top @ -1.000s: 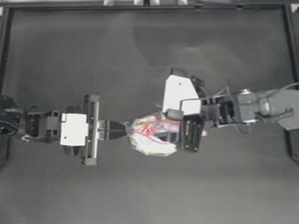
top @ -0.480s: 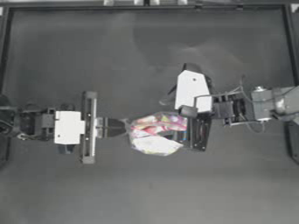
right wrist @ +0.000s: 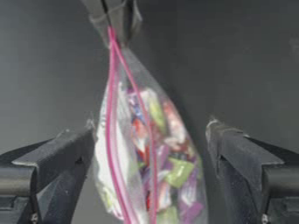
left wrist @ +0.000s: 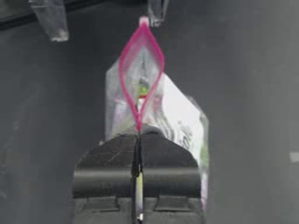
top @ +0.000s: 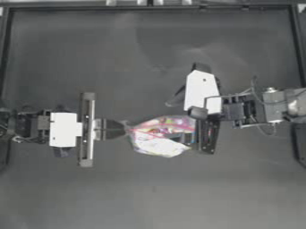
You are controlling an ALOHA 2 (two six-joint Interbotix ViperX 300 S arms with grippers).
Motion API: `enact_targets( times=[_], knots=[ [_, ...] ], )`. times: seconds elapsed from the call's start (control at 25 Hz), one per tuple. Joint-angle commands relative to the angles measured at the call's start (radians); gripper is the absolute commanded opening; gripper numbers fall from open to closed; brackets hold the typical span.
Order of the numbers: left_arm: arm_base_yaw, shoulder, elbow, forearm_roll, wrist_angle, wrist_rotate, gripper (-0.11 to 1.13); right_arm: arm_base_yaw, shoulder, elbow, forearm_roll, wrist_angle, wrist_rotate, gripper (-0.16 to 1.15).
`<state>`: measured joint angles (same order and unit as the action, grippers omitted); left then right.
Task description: Put candy in bag
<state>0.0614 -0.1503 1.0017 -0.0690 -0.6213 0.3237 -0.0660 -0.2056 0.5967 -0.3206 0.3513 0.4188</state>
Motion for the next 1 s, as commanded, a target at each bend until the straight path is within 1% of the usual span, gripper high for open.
enact_targets(
  times=[0.04, 0.36, 0.64, 1.0],
  knots=[
    [0.002, -0.055, 0.002, -0.002, -0.008, 0.000, 0.04, 0.000, -0.037, 0.000, 0.005, -0.006, 0.003, 1.01],
    [0.002, -0.055, 0.025, -0.002, -0.023, 0.000, 0.04, 0.008, -0.049, 0.014, 0.008, -0.005, 0.008, 1.02],
    [0.002, -0.055, 0.041, -0.002, -0.035, 0.000, 0.04, 0.009, -0.057, 0.026, 0.023, -0.006, 0.008, 1.02],
    [0.002, -0.054, 0.043, -0.002, -0.049, 0.000, 0.04, 0.015, -0.069, 0.034, 0.023, -0.006, 0.009, 1.02]
  ],
)
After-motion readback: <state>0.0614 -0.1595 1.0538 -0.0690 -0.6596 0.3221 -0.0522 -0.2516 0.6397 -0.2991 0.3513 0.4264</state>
